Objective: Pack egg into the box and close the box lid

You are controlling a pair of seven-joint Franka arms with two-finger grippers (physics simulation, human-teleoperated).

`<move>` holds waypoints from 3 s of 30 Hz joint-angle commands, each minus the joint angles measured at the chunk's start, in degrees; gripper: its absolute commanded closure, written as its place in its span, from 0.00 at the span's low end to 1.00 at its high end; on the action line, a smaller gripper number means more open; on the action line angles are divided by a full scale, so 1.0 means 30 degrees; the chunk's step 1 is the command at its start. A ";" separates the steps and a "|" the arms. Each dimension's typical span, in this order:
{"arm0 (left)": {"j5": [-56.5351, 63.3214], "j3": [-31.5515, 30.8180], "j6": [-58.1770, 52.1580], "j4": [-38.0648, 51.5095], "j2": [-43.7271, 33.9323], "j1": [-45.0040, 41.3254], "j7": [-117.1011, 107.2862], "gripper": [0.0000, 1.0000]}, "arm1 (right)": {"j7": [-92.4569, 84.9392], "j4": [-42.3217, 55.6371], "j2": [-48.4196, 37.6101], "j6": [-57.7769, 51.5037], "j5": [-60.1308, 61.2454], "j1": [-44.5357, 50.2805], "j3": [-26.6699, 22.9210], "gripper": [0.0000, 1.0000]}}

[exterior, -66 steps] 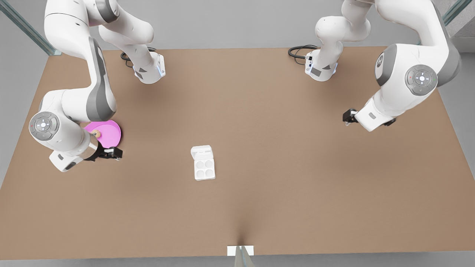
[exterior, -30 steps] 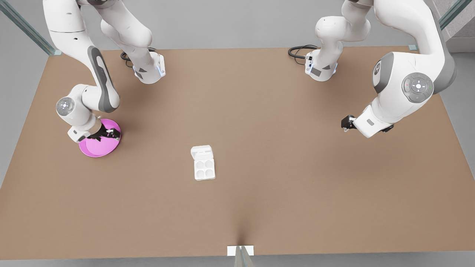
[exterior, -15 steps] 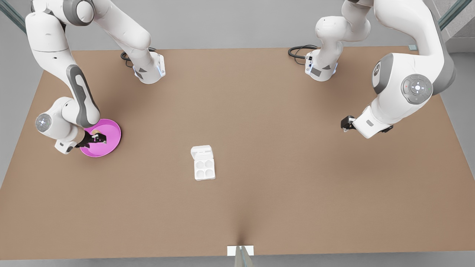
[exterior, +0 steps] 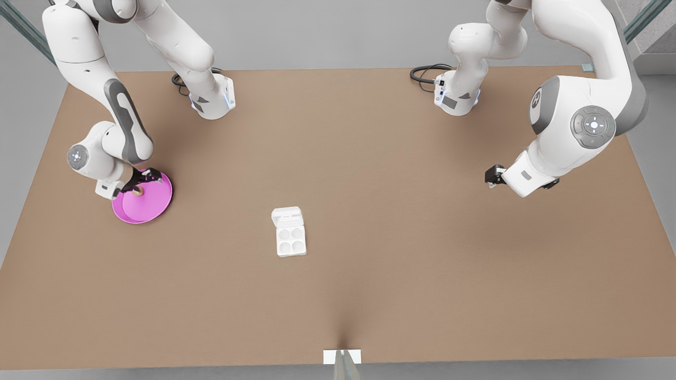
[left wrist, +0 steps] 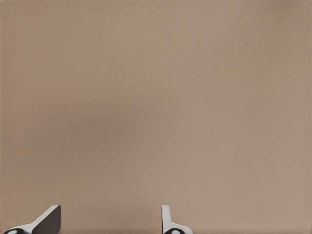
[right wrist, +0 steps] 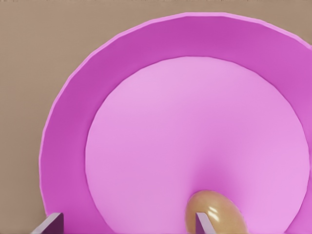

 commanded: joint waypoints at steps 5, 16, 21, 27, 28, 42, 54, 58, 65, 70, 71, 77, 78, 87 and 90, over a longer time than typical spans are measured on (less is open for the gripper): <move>0.0012 -0.0005 0.0051 -0.0146 0.0069 0.0059 0.0028 0.00 | -0.2293 0.0059 0.0022 0.0840 0.0003 -0.0597 -0.0011 0.00; 0.0012 -0.0005 -0.0008 -0.0146 0.0127 0.0030 0.0028 0.00 | 0.2277 0.0236 0.0666 0.2626 -0.2106 -0.2179 -0.0070 0.00; 0.0012 -0.0005 -0.0037 -0.0146 0.0127 0.0030 0.0028 0.00 | 0.2218 0.0294 0.1603 0.2978 -0.2487 -0.2179 -0.0099 0.00; 0.0012 -0.0005 -0.0037 -0.0204 0.0127 0.0030 0.0028 0.00 | 0.2218 0.0470 0.1985 0.3037 -0.2516 -0.2179 -0.0099 0.00; 0.0012 -0.0005 -0.0037 -0.0175 0.0127 0.0030 0.0028 0.00 | 0.2247 0.0441 0.1985 0.3037 -0.2516 -0.2120 -0.0099 0.00; 0.0012 -0.0005 -0.0037 -0.0176 0.0127 0.0001 0.0028 0.00 | 0.2775 0.0997 0.2395 0.2978 -0.2516 -0.1886 -0.0070 0.00; 0.0012 -0.0005 -0.0037 -0.0205 0.0127 0.0001 -0.0001 0.00 | 0.2746 0.1173 0.2395 0.2890 -0.2458 -0.1827 -0.0040 0.61; 0.0012 -0.0005 -0.0037 -0.0176 0.0127 -0.0029 -0.0001 0.00 | 0.2892 0.1232 0.2395 0.2861 -0.2399 -0.1710 -0.0011 0.62; -0.0017 -0.0005 -0.0096 -0.0176 0.0127 -0.0029 -0.0001 0.00 | 0.3272 0.3370 0.1633 -0.1269 -0.2340 -0.1680 0.1159 0.62; -0.0017 -0.0005 -0.0096 -0.0205 0.0127 -0.0029 -0.0001 0.00 | 0.6667 0.4337 0.0842 -0.2647 -0.2106 -0.1798 0.5318 0.62; -0.0017 -0.0005 -0.0096 -0.0205 0.0127 -0.0029 -0.0001 0.00 | 0.7490 0.4746 0.0842 -0.2676 -0.2106 -0.1622 0.5994 0.62; -0.0017 -0.0005 -0.0096 -0.0205 0.0156 -0.0029 -0.0001 0.00 | 1.5664 0.8292 0.1252 -0.5108 -0.2077 0.4148 0.7518 0.62; -0.0017 -0.0005 -0.0096 -0.0205 0.0156 -0.0029 -0.0001 0.00 | 1.6398 0.8790 0.1545 -0.5137 -0.0701 0.5174 0.7518 0.62; -0.0017 -0.0005 -0.0125 -0.0205 0.0156 -0.0029 -0.0001 0.00 | 2.7090 1.6552 0.6319 -0.7598 0.0384 1.2175 0.7109 0.62; -0.0017 -0.0005 -0.0154 -0.0205 0.0156 -0.0029 -0.0001 0.00 | 2.8086 1.9132 0.7814 -0.7657 0.0560 1.5251 0.4940 0.61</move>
